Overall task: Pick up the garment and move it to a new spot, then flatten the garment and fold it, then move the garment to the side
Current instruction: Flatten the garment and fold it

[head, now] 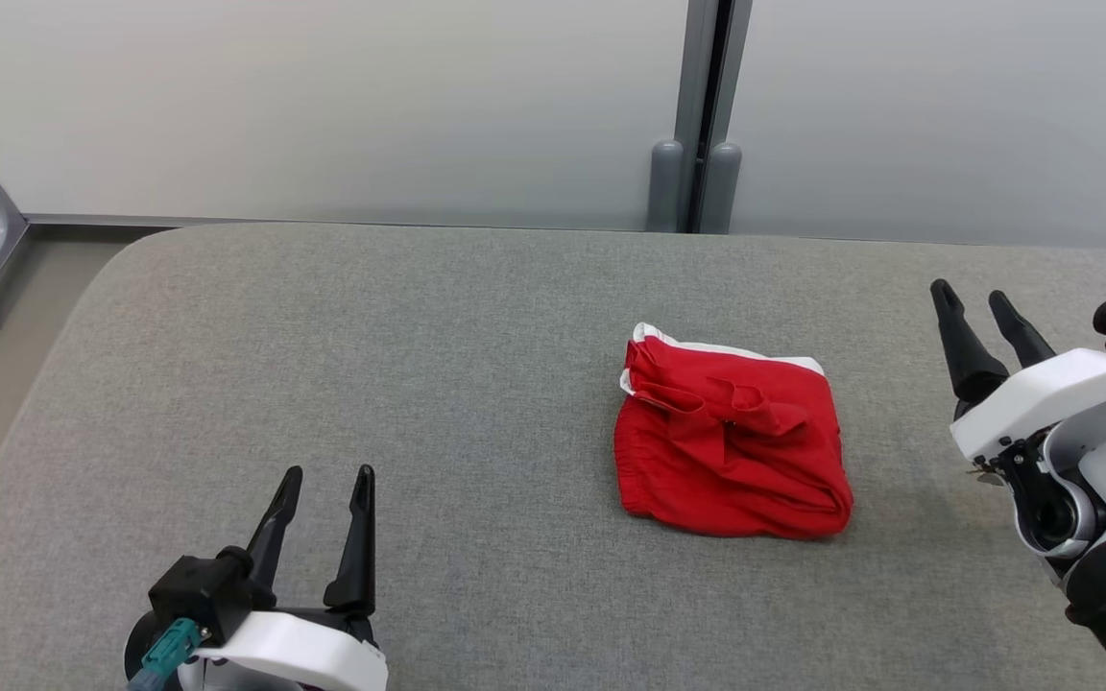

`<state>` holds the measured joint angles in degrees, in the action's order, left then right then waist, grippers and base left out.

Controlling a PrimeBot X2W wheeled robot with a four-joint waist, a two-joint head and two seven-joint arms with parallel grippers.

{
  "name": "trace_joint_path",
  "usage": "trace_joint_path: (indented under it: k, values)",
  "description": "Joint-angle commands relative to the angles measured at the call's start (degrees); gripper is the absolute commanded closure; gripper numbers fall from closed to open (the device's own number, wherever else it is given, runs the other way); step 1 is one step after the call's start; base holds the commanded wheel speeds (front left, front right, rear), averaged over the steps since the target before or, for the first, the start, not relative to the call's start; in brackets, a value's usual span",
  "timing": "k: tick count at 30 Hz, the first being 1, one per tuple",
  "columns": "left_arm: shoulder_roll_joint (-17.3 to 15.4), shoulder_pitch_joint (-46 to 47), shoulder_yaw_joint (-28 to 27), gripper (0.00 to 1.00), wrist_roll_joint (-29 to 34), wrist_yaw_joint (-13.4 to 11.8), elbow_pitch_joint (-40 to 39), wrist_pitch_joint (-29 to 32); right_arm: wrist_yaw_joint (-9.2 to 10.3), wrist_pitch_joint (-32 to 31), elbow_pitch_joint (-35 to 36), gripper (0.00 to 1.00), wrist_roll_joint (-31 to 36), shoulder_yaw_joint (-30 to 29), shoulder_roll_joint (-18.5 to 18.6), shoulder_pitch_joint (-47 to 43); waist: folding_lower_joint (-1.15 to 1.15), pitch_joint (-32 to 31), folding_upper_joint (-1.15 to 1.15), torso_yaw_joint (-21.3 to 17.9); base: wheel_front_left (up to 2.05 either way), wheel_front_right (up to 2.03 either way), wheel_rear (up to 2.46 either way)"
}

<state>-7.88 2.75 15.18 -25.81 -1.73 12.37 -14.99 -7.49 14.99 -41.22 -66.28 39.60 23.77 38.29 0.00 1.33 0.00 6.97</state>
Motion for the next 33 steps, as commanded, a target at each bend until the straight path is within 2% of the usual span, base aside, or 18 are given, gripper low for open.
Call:
trace_joint_path:
  k: [1, 5, 6, 7, 8, 12, 14, 23, 29, 33]
  values:
    - [-0.21, -0.01, -0.07, 0.0, 0.2, 0.26, 0.1, -0.24, -0.02, 0.23, -0.51, 0.0, 0.8, -0.26, -0.04, -0.47, 0.0, 0.09, 0.0, 0.15, 0.0, 0.0, 0.0]
    - [-0.29, 0.71, 0.05, 0.0, 0.22, 0.22, 0.34, -0.24, -0.02, -0.55, -4.13, 0.0, 1.16, -0.96, -1.79, -0.08, 0.0, 0.54, 0.0, 0.75, 0.0, 0.0, 0.0]
    - [-0.3, 0.84, 0.01, 0.0, 0.2, 0.17, 0.36, -0.24, -0.02, -1.25, -5.26, 0.29, 0.73, -1.04, -2.61, 0.21, 0.0, 0.73, 0.0, 0.82, 0.0, 0.0, 0.0]
    - [-0.26, 1.0, 0.04, 0.0, 0.2, 0.13, 0.34, -0.24, -0.02, -2.25, -6.74, 0.73, 0.39, -1.13, -3.43, 0.55, 0.0, 1.0, 0.0, 0.91, 0.0, 0.0, 0.0]
    - [-0.15, 1.32, 0.16, 0.0, 0.3, 0.1, 0.4, -0.24, -0.02, -4.4, -10.12, 1.0, 0.09, -0.94, -5.04, 1.42, 0.0, 1.43, 0.0, 1.09, 0.0, 0.0, 0.0]
    - [-0.03, 1.87, 0.58, 0.0, 0.4, 0.35, 0.7, -0.24, -0.02, -9.83, -16.26, 1.0, -1.26, -0.12, -9.51, 2.39, 0.0, 1.83, 0.0, 1.73, 0.0, 0.0, 0.0]
    - [-0.2, 2.18, 0.53, 0.0, 0.32, 0.36, 0.84, -0.24, -0.02, -12.08, -15.99, 1.0, -2.1, 0.63, -11.48, 2.3, 0.0, 1.87, 0.0, 1.99, 0.0, 0.0, 0.0]
    - [-0.31, 1.22, 0.48, 0.0, -0.15, -0.08, 1.13, -0.24, -0.02, -16.54, -5.51, 1.0, -3.32, 8.02, -15.41, -3.99, 0.0, 1.22, 0.0, 2.16, 0.0, 0.0, 0.0]
    - [-0.55, 1.28, 0.52, 0.0, -0.34, 0.12, 1.31, -0.24, -0.02, -14.87, 0.22, 1.0, -3.64, 13.09, -16.94, -6.46, 0.0, 0.86, 0.0, 1.68, 0.0, 0.0, 0.0]
    - [-0.52, 0.78, 0.43, 0.0, -0.39, -0.18, 1.17, -0.24, -0.02, -11.61, 4.89, 1.0, -3.02, 15.15, -15.18, -6.77, 0.0, 0.3, 0.0, 1.12, 0.0, 0.0, 0.0]
